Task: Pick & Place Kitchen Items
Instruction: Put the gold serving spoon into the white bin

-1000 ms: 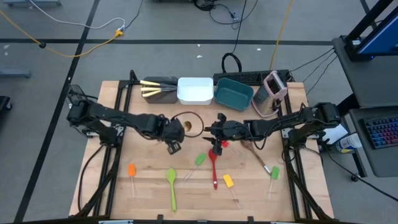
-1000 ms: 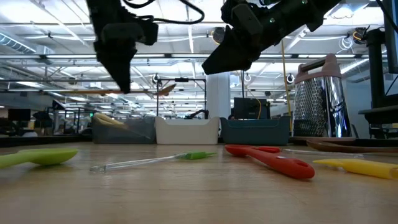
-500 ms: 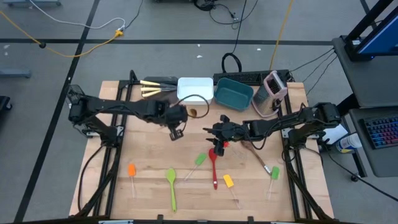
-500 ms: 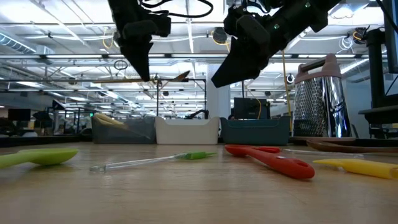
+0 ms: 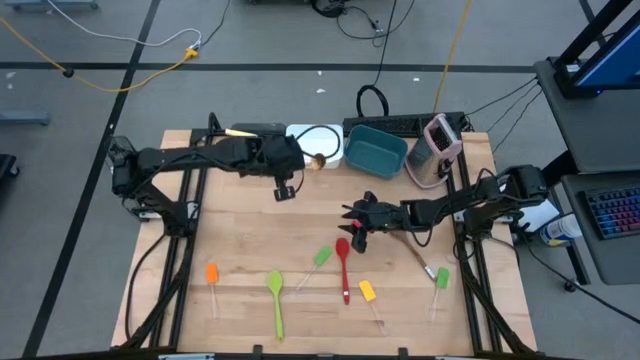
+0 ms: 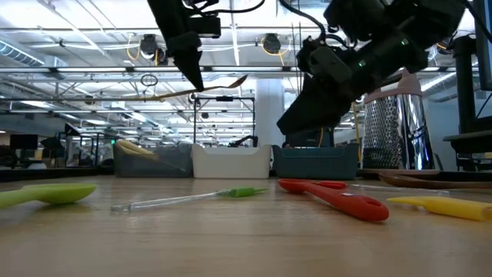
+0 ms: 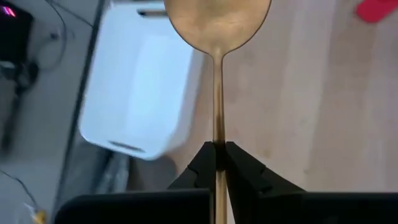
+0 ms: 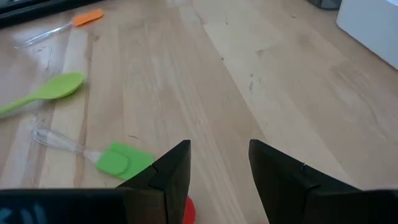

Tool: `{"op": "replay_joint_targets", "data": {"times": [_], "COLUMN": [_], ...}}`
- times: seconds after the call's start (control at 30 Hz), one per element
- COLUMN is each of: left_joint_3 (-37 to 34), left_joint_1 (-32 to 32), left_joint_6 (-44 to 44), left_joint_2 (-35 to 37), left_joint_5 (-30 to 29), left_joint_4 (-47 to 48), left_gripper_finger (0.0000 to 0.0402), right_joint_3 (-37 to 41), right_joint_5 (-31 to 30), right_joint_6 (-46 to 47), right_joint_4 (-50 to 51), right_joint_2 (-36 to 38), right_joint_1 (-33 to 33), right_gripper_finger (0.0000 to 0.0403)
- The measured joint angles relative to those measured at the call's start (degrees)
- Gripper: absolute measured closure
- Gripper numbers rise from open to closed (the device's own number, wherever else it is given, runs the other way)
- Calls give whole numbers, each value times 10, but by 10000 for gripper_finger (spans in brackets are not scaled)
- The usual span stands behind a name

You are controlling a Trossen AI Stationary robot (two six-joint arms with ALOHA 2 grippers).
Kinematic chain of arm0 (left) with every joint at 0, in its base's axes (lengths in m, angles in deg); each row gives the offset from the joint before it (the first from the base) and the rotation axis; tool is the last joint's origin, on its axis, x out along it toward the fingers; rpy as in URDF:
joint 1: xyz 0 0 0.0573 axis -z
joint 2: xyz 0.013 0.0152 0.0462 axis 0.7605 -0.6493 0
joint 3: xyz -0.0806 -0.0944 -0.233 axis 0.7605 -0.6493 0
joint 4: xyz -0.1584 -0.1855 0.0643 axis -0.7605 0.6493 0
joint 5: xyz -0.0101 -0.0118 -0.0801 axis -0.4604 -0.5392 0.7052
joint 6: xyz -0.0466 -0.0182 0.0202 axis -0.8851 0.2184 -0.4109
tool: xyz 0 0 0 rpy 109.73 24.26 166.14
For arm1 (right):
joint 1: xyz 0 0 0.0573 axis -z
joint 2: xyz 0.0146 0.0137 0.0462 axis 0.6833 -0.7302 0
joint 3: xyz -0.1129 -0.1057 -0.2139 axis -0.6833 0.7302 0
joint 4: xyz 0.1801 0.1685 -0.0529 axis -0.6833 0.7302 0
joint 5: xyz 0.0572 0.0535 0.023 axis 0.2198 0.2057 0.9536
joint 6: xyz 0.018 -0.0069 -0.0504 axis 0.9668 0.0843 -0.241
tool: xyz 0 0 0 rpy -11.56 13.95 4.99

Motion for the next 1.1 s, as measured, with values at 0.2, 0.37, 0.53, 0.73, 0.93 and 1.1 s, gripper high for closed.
{"op": "replay_joint_targets", "data": {"times": [0.2, 0.37, 0.53, 0.73, 0.93, 1.1], "left_joint_3": [0, 0, 0, 0, 0, 0], "left_joint_1": [-28, -46, -61, -79, -98, -117], "left_joint_6": [81, 149, 227, 293, 311, 342], "left_joint_2": [0, 0, -23, -94, -166, -203], "left_joint_5": [-17, -20, -19, -33, -70, -103], "left_joint_4": [-68, -107, -138, -192, -224, -251], "left_gripper_finger": [393, 394, 393, 397, 390, 397], "right_joint_3": [50, 81, 97, 100, 100, 100], "right_joint_5": [0, -1, -1, -2, -2, -2], "right_joint_6": [2, 35, 56, 73, 73, 82], "right_joint_4": [-68, -84, -84, -88, -104, -105], "right_joint_2": [0, 0, 0, 0, 0, 0], "right_joint_1": [0, 0, 0, 0, 0, 0], "right_gripper_finger": [248, 248, 248, 248, 248, 248]}}
